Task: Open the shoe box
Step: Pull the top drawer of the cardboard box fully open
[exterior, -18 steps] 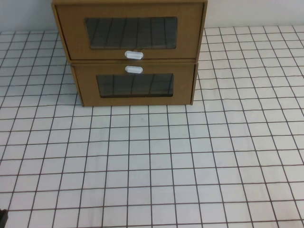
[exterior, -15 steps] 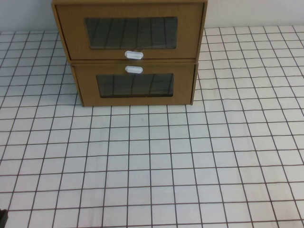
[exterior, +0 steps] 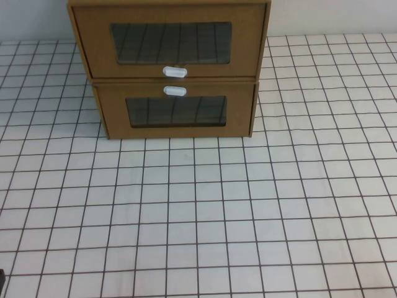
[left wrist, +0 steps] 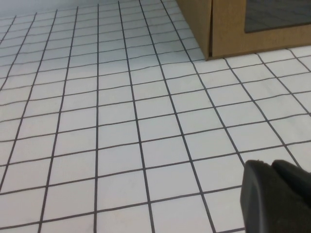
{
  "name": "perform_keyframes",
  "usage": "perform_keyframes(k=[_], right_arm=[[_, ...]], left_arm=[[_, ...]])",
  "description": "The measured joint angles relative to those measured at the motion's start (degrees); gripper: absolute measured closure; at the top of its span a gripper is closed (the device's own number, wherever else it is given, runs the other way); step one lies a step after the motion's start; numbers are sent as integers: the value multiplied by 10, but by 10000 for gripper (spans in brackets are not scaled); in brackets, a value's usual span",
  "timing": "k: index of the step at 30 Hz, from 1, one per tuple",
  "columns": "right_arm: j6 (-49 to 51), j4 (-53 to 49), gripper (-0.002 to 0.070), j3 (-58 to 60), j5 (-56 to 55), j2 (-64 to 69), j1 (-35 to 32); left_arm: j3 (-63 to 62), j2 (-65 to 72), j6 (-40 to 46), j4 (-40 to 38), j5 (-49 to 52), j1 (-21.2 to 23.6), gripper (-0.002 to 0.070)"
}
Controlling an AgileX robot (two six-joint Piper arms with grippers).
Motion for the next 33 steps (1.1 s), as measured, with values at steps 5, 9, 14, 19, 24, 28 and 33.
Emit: perform_keyframes(k=[5, 9, 14, 19, 24, 28, 33], right_arm=[[0, 0, 689, 0, 0, 0, 0], [0, 0, 689, 0, 0, 0, 0], [0, 0, 689, 0, 0, 0, 0], [0, 0, 690, 0, 0, 0, 0], [0, 0, 690, 0, 0, 0, 0], [0, 0, 690, 0, 0, 0, 0], [0, 0, 689, 0, 0, 0, 0]], left_arm=[[0, 0, -1, -10, -2, 0, 679], [0, 0, -1, -22, -5, 0, 679], [0, 0, -1, -26, -5, 0, 679], [0, 0, -18, -60, -20, 0, 679], [0, 0, -78, -200, -106, 0, 679], [0, 0, -82, -245, -165, 0, 679], [-24, 6, -80, -259, -144, 0, 679]])
